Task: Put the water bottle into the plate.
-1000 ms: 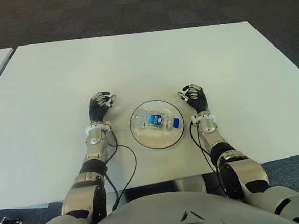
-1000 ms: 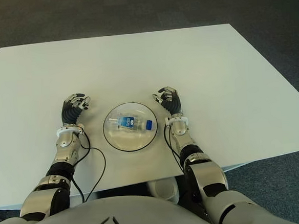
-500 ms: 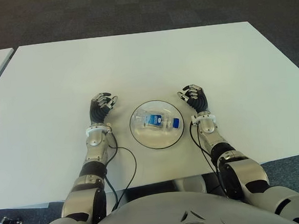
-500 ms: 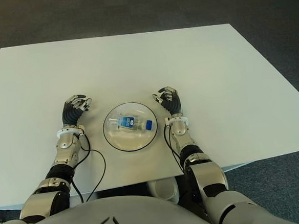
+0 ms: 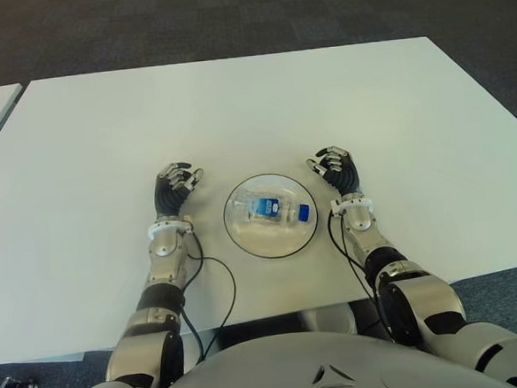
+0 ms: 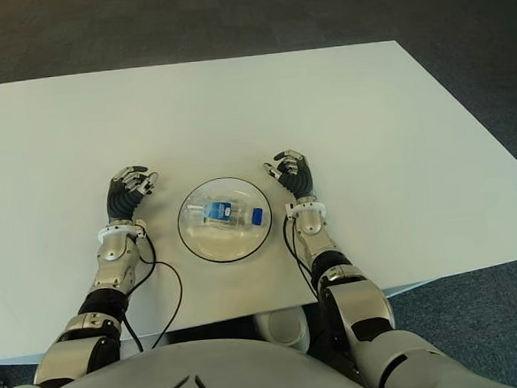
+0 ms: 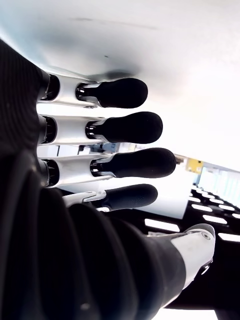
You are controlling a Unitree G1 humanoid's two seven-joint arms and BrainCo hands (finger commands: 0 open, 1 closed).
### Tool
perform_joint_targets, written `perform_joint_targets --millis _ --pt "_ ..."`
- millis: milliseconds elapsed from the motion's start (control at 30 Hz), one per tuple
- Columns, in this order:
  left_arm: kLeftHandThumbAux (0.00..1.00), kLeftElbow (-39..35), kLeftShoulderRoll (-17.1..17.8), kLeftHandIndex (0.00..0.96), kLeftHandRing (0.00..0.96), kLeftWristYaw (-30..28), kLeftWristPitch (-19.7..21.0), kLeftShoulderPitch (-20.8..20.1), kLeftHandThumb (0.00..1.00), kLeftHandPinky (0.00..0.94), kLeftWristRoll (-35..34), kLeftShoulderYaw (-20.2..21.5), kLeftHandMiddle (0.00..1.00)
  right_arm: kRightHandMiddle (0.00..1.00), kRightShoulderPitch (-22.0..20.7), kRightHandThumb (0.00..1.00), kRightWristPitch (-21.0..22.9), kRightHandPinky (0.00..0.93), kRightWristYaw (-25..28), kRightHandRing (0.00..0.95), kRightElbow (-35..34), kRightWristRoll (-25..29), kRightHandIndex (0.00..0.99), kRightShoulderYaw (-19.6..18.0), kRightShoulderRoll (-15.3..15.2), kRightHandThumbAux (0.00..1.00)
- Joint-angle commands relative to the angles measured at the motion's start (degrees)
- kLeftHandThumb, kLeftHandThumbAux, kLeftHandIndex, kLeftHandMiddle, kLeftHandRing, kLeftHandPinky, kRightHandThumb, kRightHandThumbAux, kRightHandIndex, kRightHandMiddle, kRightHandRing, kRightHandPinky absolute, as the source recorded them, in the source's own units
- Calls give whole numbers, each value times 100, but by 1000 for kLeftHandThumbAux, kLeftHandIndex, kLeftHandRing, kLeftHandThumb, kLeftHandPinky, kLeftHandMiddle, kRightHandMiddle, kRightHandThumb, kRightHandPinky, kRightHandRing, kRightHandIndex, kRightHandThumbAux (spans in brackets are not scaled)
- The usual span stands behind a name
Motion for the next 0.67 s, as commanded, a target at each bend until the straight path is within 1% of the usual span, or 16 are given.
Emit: perform_joint_targets --millis 33,200,300,600,667 --pt "711 98 -92 434 592 80 382 304 706 586 70 -37 607 691 130 709 71 691 20 700 73 -55 434 30 3 727" --pt "711 65 -95 434 588 80 420 313 707 580 82 -29 602 700 128 709 84 735 49 716 77 -52 434 37 -5 726" --pt "710 41 -96 434 585 77 425 327 707 577 79 -24 599 704 127 709 88 744 77 723 81 -40 434 32 -7 726" --pt "710 -5 -101 434 586 37 384 354 707 588 42 -1 599 707 125 709 94 713 122 720 86 -11 435 7 -4 725" --pt "710 -9 -98 434 590 18 350 360 707 592 30 6 606 707 124 709 94 723 128 721 87 -8 435 2 -2 725"
